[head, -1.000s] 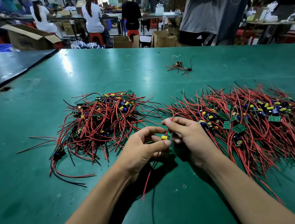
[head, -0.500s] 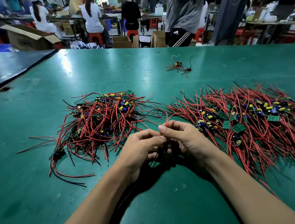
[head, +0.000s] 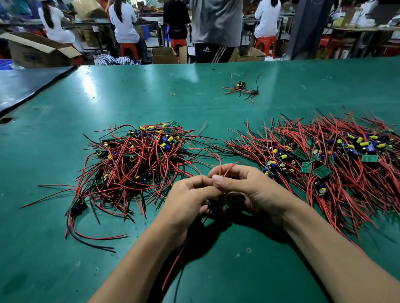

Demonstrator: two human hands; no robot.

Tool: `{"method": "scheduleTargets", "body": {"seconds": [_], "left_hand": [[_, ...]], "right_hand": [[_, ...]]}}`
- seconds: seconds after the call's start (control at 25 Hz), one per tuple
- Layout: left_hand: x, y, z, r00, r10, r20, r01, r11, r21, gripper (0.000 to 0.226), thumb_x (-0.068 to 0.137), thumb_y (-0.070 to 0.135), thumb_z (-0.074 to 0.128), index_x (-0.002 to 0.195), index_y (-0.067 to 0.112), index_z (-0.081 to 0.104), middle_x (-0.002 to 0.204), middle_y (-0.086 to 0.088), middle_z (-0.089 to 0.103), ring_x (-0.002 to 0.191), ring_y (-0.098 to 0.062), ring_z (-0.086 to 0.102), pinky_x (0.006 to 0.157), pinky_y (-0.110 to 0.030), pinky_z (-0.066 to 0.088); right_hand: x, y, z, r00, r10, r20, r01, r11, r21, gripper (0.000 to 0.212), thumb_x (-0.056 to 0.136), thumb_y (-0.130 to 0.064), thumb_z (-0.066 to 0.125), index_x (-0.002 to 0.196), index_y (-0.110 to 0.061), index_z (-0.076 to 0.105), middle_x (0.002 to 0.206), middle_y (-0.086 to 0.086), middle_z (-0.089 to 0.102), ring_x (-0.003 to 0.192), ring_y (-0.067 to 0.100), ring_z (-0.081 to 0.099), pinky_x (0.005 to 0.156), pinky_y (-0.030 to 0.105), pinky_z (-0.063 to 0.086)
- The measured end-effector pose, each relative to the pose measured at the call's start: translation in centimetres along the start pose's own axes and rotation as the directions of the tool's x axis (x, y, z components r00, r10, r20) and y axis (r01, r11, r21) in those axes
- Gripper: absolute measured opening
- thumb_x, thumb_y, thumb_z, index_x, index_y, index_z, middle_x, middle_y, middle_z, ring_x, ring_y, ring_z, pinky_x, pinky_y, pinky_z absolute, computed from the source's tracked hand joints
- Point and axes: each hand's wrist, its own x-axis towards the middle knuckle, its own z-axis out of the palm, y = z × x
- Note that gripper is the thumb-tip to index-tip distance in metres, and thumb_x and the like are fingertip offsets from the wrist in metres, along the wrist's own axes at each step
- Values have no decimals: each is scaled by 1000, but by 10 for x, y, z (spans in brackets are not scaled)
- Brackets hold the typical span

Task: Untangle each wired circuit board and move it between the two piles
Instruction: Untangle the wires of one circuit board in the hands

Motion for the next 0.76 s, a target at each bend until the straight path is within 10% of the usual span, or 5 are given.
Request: {"method": "scheduleTargets", "body": {"seconds": [0.2,0.4,0.76], "left_hand": [[-2,1,0,1000,-9,11,9,1000,-28,18,88,-1,61,76,4,73,69,-15,66,52,-22,59,52,-27,52],[-1,2,0,1000,-8,-6,7,1000,-25,15,88,1,62,76,2,71,65,-13,65,52,-19,58,48,-22,48],[-3,0,3,998,-5,63,-3,992,130,13,87,4,65,78,5,75,67,-9,67,60,-18,55,56,-22,44]], "right_hand": [[-1,4,6,996,-85,-40,89,990,112,23,79,-25,81,98,-12,78,90,16,74,69,19,68,60,29,58],[6,4,3,879,-373,-297,267,901,-342,16,87,-26,77,78,-13,77,52,-14,61,44,-3,50,47,5,36],[15,3,-17,799,-399,-451,131,846,-517,22,104,-25,55,104,-16,75,45,-20,50,43,-2,42,50,17,32]]}}
